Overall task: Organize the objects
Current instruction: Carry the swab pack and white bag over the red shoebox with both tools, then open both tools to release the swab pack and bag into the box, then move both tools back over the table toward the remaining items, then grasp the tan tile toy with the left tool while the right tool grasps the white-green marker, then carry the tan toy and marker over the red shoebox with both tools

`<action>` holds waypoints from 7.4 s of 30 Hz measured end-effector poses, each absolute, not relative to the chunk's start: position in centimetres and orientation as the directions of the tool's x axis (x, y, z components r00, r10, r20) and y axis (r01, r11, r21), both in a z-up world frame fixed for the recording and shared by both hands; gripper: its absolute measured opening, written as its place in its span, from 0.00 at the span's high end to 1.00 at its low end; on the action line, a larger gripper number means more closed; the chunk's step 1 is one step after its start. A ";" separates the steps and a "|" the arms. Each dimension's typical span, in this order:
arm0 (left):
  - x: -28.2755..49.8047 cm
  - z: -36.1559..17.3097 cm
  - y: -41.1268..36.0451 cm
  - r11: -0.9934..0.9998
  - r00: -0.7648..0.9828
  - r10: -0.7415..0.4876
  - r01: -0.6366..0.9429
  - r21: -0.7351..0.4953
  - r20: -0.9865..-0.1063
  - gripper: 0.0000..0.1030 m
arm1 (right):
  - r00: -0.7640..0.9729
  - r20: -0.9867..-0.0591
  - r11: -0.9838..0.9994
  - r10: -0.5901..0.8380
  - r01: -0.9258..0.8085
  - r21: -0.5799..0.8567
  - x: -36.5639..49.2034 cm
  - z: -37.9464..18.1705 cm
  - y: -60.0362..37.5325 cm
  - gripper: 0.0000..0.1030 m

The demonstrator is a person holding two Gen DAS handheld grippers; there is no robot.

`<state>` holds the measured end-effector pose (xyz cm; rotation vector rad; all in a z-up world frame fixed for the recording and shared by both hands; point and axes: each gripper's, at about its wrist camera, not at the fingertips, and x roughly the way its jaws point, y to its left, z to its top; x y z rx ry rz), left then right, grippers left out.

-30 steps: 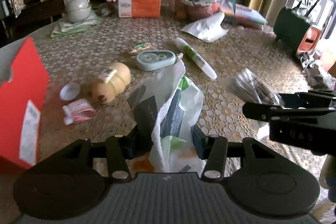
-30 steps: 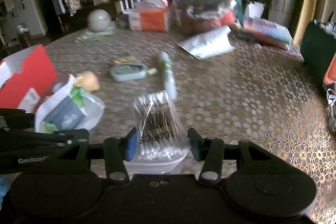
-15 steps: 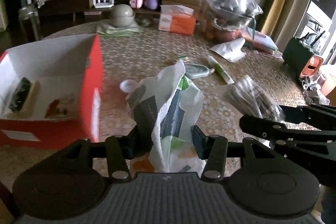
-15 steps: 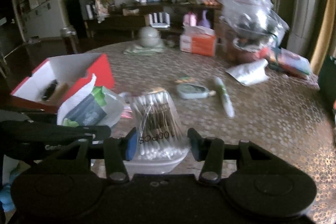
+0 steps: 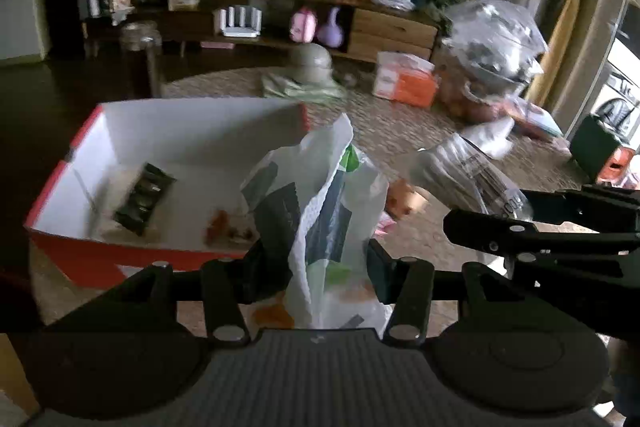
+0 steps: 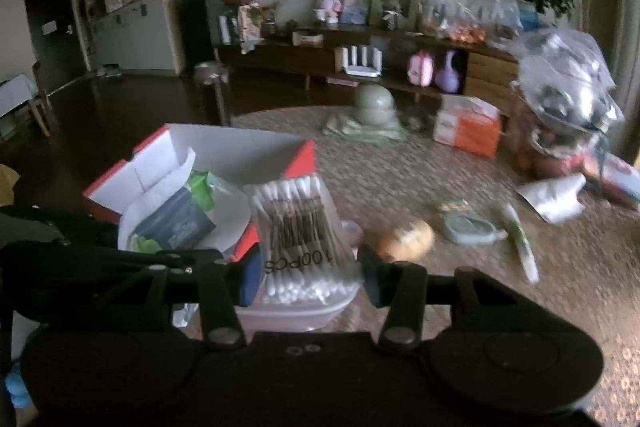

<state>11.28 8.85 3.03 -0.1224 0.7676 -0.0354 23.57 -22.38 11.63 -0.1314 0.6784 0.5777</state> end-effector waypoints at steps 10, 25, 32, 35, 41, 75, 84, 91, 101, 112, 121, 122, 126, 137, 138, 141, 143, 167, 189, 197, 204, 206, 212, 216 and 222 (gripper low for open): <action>12.9 4.2 14.6 0.996 0.738 0.030 -0.075 -0.038 -0.674 0.51 | 0.588 -0.653 0.809 0.477 -0.584 0.066 25.6 11.5 -15.6 0.52; 20.0 2.5 19.6 0.991 0.708 0.128 -0.117 0.063 -0.695 0.51 | 0.546 -0.727 0.807 0.416 -0.590 0.019 29.6 8.4 -9.0 0.52; 23.6 0.1 19.8 0.993 0.659 0.119 -0.073 0.094 -0.743 0.50 | 0.526 -0.763 0.797 0.375 -0.604 -0.024 30.9 6.2 -6.7 0.52; 24.8 -1.0 19.7 0.994 0.633 0.109 -0.056 0.095 -0.767 0.50 | 0.522 -0.772 0.789 0.361 -0.613 -0.046 31.0 5.3 -5.9 0.52; 26.4 -3.5 19.3 0.996 0.579 0.081 -0.009 0.094 -0.811 0.50 | 0.498 -0.794 0.773 0.348 -0.632 -0.058 31.4 4.1 -4.8 0.52; 23.5 -2.1 21.1 0.996 0.582 0.074 -0.079 0.034 -0.810 0.23 | 0.486 -0.750 0.754 0.449 -0.656 0.027 28.5 6.2 -7.8 0.25; 19.9 0.5 21.6 0.993 0.632 0.054 -0.112 -0.022 -0.773 0.23 | 0.500 -0.697 0.746 0.513 -0.662 0.075 25.9 9.0 -11.4 0.19; 17.7 1.5 20.9 0.992 0.649 0.037 -0.114 -0.049 -0.760 0.23 | 0.489 -0.669 0.716 0.561 -0.691 0.095 24.0 9.8 -13.6 0.10; 14.9 1.7 17.1 0.997 0.675 0.000 -0.055 -0.050 -0.738 0.14 | 0.511 -0.638 0.712 0.576 -0.696 0.086 22.4 10.1 -17.5 0.00; 13.7 1.1 12.4 0.995 0.699 -0.076 0.003 -0.104 -0.711 0.00 | 0.560 -0.642 0.786 0.524 -0.608 0.112 23.6 9.1 -26.1 0.00; 14.1 1.0 5.9 0.992 0.701 -0.127 0.089 -0.090 -0.702 0.00 | 0.616 -0.646 0.860 0.451 -0.494 0.130 25.6 7.7 -34.4 0.00; 14.2 1.1 5.0 0.990 0.702 -0.140 0.099 -0.099 -0.698 0.00 | 0.619 -0.648 0.866 0.444 -0.482 0.133 25.8 7.5 -35.3 0.00; 14.5 0.9 2.2 0.974 0.695 -0.226 0.148 -0.172 -0.682 0.00 | 0.632 -0.656 0.889 0.413 -0.437 0.139 26.5 6.8 -38.5 0.00; 15.7 -1.3 -5.3 0.969 0.685 -0.241 0.210 -0.130 -0.687 0.00 | 0.651 -0.677 0.924 0.344 -0.362 0.121 28.6 5.1 -44.8 0.00; 16.2 -1.6 -5.9 0.970 0.684 -0.234 0.208 -0.123 -0.691 0.00 | 0.652 -0.679 0.927 0.337 -0.356 0.118 29.0 5.0 -45.1 0.00; 17.6 -2.2 -7.1 0.975 0.694 -0.200 0.212 -0.068 -0.691 0.00 | 0.656 -0.686 0.938 0.314 -0.324 0.120 30.4 4.4 -46.3 0.00; 18.8 -2.7 -7.8 0.975 0.702 -0.174 0.219 -0.023 -0.690 0.00 | 0.656 -0.691 0.944 0.304 -0.306 0.126 31.7 4.1 -46.7 0.00; 32.0 -9.9 -8.6 0.981 0.644 -0.005 0.152 0.122 -0.765 0.02 | 0.605 -0.762 0.947 0.231 -0.321 0.033 46.7 -3.6 -41.5 0.14; 31.4 -9.7 -10.3 0.970 0.617 0.001 0.191 0.151 -0.787 0.52 | 0.622 -0.755 0.938 0.209 -0.347 -0.026 46.3 -3.5 -39.3 0.83; 28.9 -8.7 -11.7 0.973 0.596 -0.036 0.205 0.109 -0.802 0.53 | 0.644 -0.741 0.950 0.191 -0.311 -0.025 41.4 -2.6 -41.6 0.84; 25.6 -7.8 -12.7 0.974 0.568 -0.074 0.219 0.064 -0.819 0.53 | 0.635 -0.744 0.963 0.208 -0.265 0.043 36.8 -1.8 -43.7 0.84; 24.7 -7.5 -12.8 0.974 0.558 -0.092 0.223 0.043 -0.824 0.53 | 0.637 -0.739 0.965 0.219 -0.255 0.065 35.4 -1.3 -44.3 0.84; 22.2 -6.1 -12.3 0.976 0.548 -0.129 0.220 -0.006 -0.826 0.53 | 0.654 -0.721 0.968 0.230 -0.230 0.100 31.9 0.7 -45.3 0.84; 20.7 -4.8 -11.6 0.975 0.561 -0.142 0.220 -0.018 -0.815 0.53 | 0.672 -0.705 0.968 0.228 -0.232 0.092 30.3 2.0 -45.2 0.84; 19.3 -2.7 -9.9 0.975 0.587 -0.153 0.223 -0.023 -0.795 0.53 | 0.693 -0.691 0.973 0.207 -0.219 0.072 29.7 3.8 -44.9 0.84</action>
